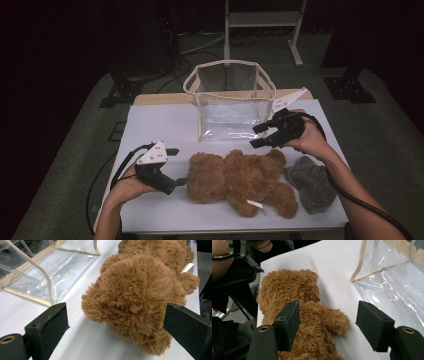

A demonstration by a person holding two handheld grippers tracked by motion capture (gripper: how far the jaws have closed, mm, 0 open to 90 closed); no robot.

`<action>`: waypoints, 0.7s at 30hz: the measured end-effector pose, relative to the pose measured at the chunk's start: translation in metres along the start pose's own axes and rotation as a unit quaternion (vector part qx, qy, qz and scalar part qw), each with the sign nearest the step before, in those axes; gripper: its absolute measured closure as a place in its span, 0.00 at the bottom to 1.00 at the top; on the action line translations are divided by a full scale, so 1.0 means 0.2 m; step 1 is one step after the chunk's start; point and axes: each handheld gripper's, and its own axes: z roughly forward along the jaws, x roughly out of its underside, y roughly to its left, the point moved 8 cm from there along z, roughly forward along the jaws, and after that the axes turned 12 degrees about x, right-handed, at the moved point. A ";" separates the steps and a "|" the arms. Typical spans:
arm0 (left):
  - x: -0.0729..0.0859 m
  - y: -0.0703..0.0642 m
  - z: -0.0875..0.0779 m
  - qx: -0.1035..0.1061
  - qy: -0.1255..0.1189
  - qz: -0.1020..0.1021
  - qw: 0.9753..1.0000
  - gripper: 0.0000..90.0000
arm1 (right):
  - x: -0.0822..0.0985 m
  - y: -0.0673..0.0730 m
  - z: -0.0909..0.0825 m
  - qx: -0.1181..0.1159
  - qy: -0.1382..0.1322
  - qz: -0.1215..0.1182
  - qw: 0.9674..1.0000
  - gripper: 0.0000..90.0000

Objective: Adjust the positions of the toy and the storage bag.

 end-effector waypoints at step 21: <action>0.04 0.01 0.00 -0.002 0.017 -0.006 1.000 0.06 | -0.22 0.00 0.06 -0.009 0.027 -0.039 0.999 0.38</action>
